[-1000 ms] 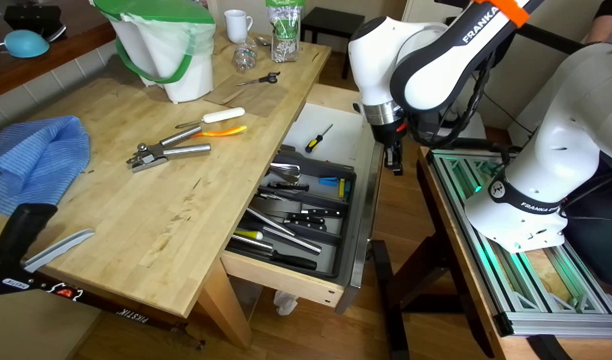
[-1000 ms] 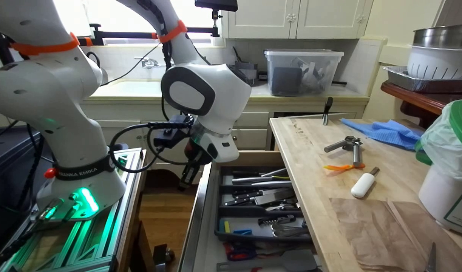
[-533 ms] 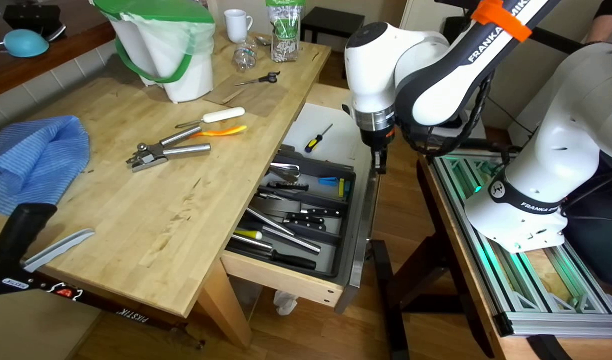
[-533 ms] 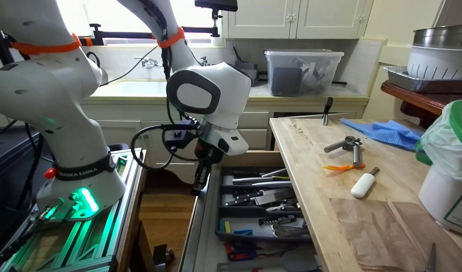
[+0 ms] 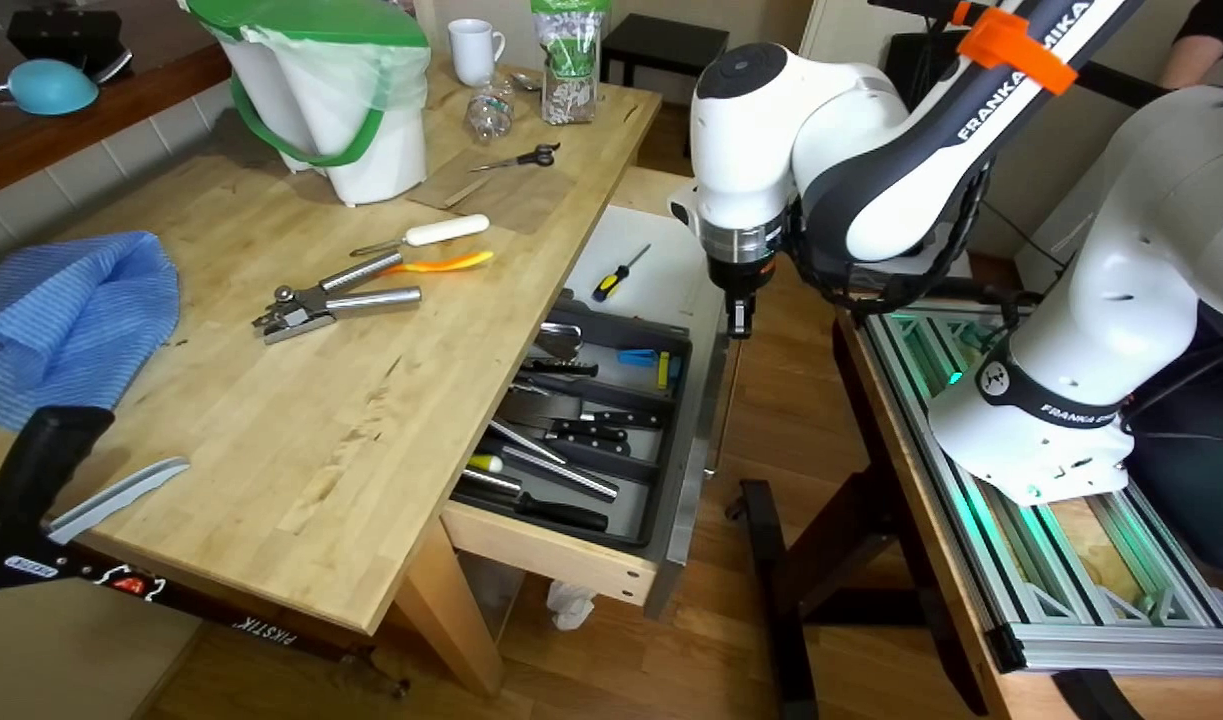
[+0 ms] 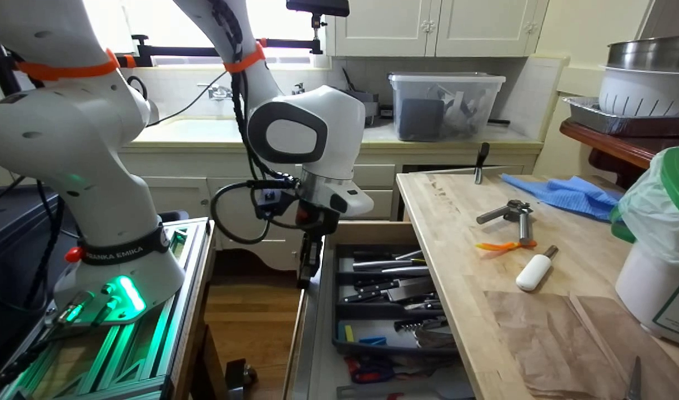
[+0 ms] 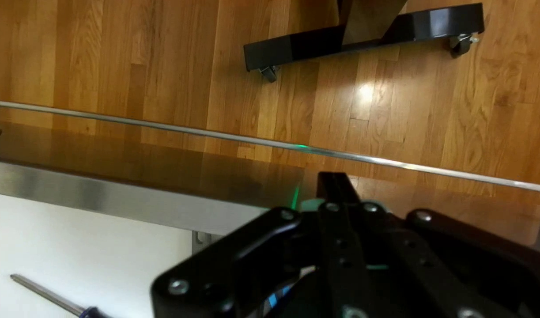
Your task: Close the drawer
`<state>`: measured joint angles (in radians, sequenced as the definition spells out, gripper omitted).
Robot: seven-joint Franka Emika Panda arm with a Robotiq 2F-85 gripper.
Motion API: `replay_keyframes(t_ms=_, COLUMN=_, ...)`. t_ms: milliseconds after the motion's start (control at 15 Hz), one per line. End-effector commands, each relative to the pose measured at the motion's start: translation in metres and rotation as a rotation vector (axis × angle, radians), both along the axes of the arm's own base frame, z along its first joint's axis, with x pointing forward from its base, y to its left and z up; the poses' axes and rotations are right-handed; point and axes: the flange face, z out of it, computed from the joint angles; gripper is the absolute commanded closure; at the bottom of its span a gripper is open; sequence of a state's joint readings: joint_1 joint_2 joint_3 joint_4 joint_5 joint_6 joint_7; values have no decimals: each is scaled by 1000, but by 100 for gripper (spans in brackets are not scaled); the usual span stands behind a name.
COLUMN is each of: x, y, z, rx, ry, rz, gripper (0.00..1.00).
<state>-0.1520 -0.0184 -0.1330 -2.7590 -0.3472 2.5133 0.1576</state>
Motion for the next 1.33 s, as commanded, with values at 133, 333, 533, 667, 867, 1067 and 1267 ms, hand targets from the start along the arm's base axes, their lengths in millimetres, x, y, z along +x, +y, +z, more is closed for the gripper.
replay_keyframes(t_ms=133, x=10, y=-17, z=4, rx=-76, ry=-140, rz=34, gripper=100)
replay_keyframes(t_ms=333, x=9, y=-31, z=0, rx=-80, ry=-192, rz=31, gripper=100)
replay_keyframes(t_ms=533, x=2, y=-49, z=-9, rx=-83, ry=-219, rz=16, gripper=100)
replay_keyframes(t_ms=667, x=0, y=-64, z=-13, rx=-99, ry=-241, rz=6, gripper=100)
replay_keyframes(t_ms=867, x=1, y=-87, z=-12, rx=-131, ry=-281, rz=-4, gripper=100)
replay_keyframes(t_ms=1067, x=6, y=-112, z=-5, rx=-176, ry=-324, rz=-16, gripper=100)
replay_keyframes(t_ms=1267, x=5, y=-124, z=-8, rx=-183, ry=-336, rz=-38, gripper=100)
